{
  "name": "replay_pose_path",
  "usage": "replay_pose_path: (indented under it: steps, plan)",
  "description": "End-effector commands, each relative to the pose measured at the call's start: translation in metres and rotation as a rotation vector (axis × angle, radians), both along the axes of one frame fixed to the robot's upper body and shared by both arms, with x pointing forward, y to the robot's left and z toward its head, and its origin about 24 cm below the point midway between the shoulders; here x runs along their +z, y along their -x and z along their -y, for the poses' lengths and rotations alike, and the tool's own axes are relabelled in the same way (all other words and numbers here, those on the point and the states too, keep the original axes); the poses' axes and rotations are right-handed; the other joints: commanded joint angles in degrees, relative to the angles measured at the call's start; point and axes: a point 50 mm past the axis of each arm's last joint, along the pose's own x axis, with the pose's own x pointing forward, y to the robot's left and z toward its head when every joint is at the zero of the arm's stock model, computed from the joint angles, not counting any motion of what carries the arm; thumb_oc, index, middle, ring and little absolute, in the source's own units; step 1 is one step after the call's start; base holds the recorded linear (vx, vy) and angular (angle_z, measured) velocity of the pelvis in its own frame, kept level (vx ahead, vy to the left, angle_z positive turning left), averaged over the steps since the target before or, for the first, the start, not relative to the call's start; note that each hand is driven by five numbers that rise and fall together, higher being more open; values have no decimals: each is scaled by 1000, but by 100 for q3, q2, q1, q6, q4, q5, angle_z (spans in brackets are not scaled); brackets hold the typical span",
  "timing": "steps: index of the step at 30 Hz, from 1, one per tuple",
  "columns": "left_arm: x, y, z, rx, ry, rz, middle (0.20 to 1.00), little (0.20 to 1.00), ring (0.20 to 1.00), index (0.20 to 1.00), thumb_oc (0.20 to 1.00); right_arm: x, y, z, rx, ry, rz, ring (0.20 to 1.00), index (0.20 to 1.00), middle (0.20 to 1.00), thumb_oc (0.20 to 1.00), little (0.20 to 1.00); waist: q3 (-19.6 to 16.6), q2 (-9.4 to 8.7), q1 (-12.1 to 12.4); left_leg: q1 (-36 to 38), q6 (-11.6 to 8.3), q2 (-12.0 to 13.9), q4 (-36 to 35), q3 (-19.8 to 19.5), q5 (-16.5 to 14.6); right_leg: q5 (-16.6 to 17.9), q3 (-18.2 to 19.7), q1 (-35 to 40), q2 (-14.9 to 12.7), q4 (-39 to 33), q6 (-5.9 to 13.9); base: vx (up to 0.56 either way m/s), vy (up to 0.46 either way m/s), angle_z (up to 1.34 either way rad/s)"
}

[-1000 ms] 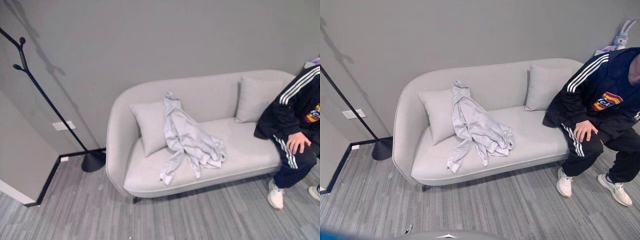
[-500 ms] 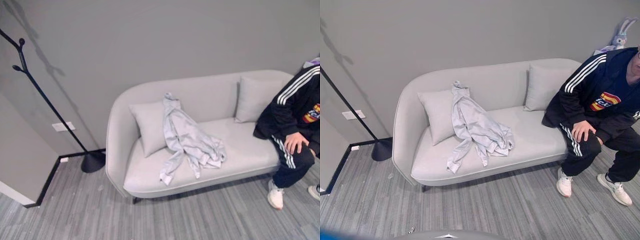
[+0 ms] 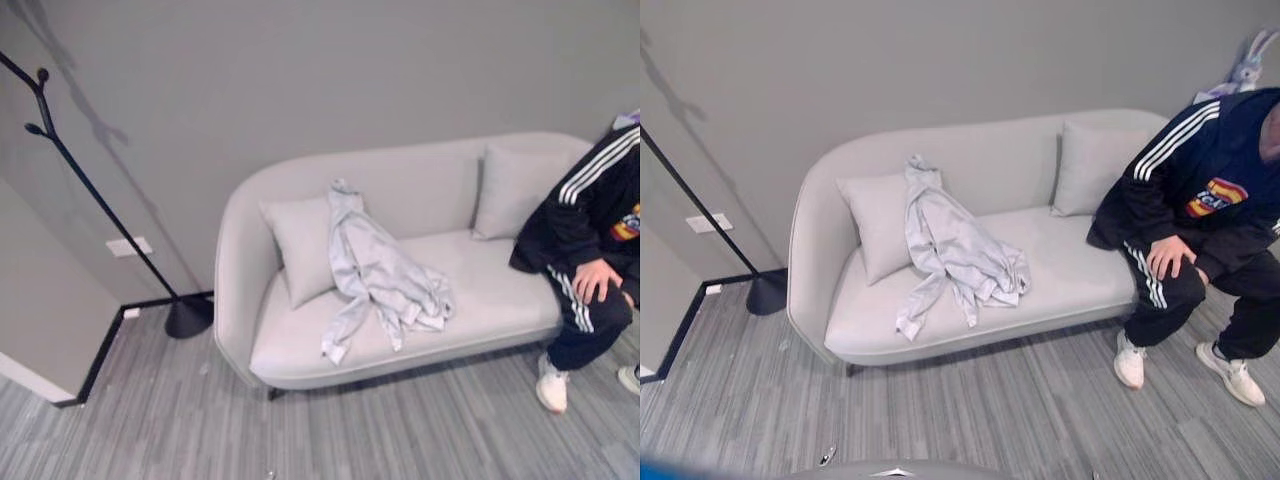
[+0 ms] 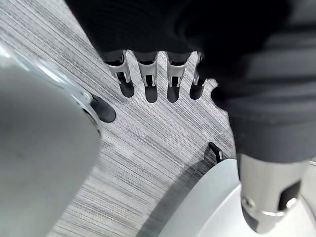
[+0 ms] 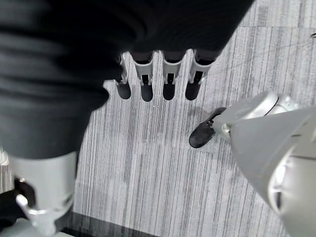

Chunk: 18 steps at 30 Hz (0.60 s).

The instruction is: Hang the clothes on the sofa on the clothes rack.

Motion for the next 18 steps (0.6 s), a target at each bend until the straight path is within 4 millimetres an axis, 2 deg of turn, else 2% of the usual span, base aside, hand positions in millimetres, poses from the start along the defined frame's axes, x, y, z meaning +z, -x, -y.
replay_pose_path:
  steps: [1, 2, 3, 4, 5, 6, 7, 8, 9, 10, 11, 13, 15, 17, 18]
  plan:
    - [1, 1, -8, -32, -51, -18, 1000, 1000, 1000, 1000, 1000, 0, -31, -13, 122, 0, 67, 1000, 1000, 1000, 1000, 1000, 245, -95, -130, 41, 382, -39, 124, 12, -367, 349, 332, -469, -1101, 2312, 579, -29, 212, 32]
    - [2, 3, -11, -39, -61, -25, 1000, 1000, 1000, 1000, 1000, 0, -39, -16, 153, 4, 100, 1000, 1000, 1000, 1000, 1000, 313, -61, -132, 101, 423, -58, 100, 4, -375, 412, 409, -663, -1144, 2687, 633, -5, 107, 35]
    - [2, 3, -11, -39, -61, -25, 1000, 1000, 1000, 1000, 1000, 0, -39, -16, 154, 4, 100, 1000, 1000, 1000, 1000, 1000, 312, -74, -126, 102, 427, -72, 98, 14, -377, 401, 431, -686, -1159, 2716, 638, 159, 100, 24]
    - [2, 9, -14, -45, -80, -40, 1000, 1000, 1000, 1000, 1000, 3, -59, -23, 237, 24, 172, 1000, 1000, 1000, 1000, 1000, 328, -23, -109, 339, 405, -95, -37, -27, -490, 409, 385, -892, -1321, 2821, 729, 168, 30, 23]
    - [2, 12, -17, -47, -87, -46, 1000, 1000, 1000, 1000, 1000, 5, -67, -27, 272, 35, 206, 1000, 1000, 1000, 1000, 1000, 328, -41, -119, 419, 384, -123, -150, 43, -428, 473, 242, -889, -1385, 2570, 664, 228, -9, 7]
    - [2, 13, -18, -46, -93, -51, 1000, 1000, 1000, 1000, 1000, 7, -76, -30, 294, 42, 243, 1000, 1000, 1000, 1000, 1000, 332, -47, -125, 471, 331, -104, -199, 41, -429, 399, 155, -842, -1352, 2212, 629, 189, -197, -3]
    - [2, 17, -21, -39, -101, -58, 1000, 1000, 1000, 1000, 1000, 14, -97, -37, 340, 56, 334, 1000, 1000, 1000, 1000, 1000, 362, -81, -151, 545, 181, -36, -275, 15, -452, 341, 88, -772, -1198, 1084, 597, 246, -253, -15]
    - [3, 15, -24, -34, -114, -55, 1000, 1000, 1000, 1000, 1000, 16, -104, -41, 361, 62, 359, 1000, 1000, 1000, 1000, 1000, 373, -116, -161, 583, 112, -6, -286, 6, -475, 366, 110, -785, -1138, 604, 627, 276, -289, -15]
    - [4, 14, -26, -20, -125, -50, 1000, 1000, 1000, 1000, 1000, 18, -110, -44, 377, 65, 386, 1000, 1000, 1000, 1000, 1000, 388, -130, -177, 649, 33, 58, -293, 8, -510, 503, 144, -807, -1078, 171, 680, 387, -278, -22]
    - [5, 8, -28, 10, -140, -31, 1000, 1000, 1000, 1000, 1000, 25, -124, -52, 420, 69, 447, 1000, 1000, 1000, 1000, 1000, 369, -148, -194, 816, -101, 174, -351, -17, -601, 660, 245, -915, -1059, -280, 841, 269, -217, -12]
    - [5, 8, -28, 12, -141, -30, 1000, 1000, 1000, 1000, 1000, 25, -124, -52, 421, 69, 448, 1000, 1000, 1000, 1000, 1000, 378, -177, -200, 780, -107, 157, -346, 35, -538, 740, 198, -932, -1073, -320, 788, 292, -215, -4]
    - [6, 3, -27, 11, -143, -8, 1000, 1000, 1000, 1000, 1000, 30, -133, -57, 481, 78, 500, 1000, 1000, 1000, 1000, 1000, 342, -183, -215, 1043, -226, 301, -424, 21, -662, 854, 249, -1035, -1056, -449, 894, 291, -183, 7]
    - [6, -1, -24, -3, -141, 7, 1000, 1000, 1000, 1000, 1000, 31, -132, -62, 539, 81, 507, 1000, 1000, 1000, 1000, 1000, 313, -254, -201, 1153, -306, 394, -465, 0, -672, 862, 229, -985, -990, -418, 793, 308, -245, -1]
    - [6, -7, -21, 5, -130, 28, 1000, 1000, 1000, 1000, 1000, 33, -134, -60, 629, 112, 495, 1000, 1000, 1000, 1000, 1000, 226, -196, -264, 1195, -410, 751, -419, -82, -642, 629, 347, -1248, -796, 86, 666, 332, -311, 28]
    - [6, -14, -12, -19, -115, 46, 1000, 1000, 1000, 1000, 1000, 36, -141, -61, 703, 139, 505, 1000, 1000, 1000, 1000, 1000, 189, -72, -291, 1081, -511, 1096, -238, -163, -401, 323, 283, -1393, -612, 528, 488, 343, -377, 47]
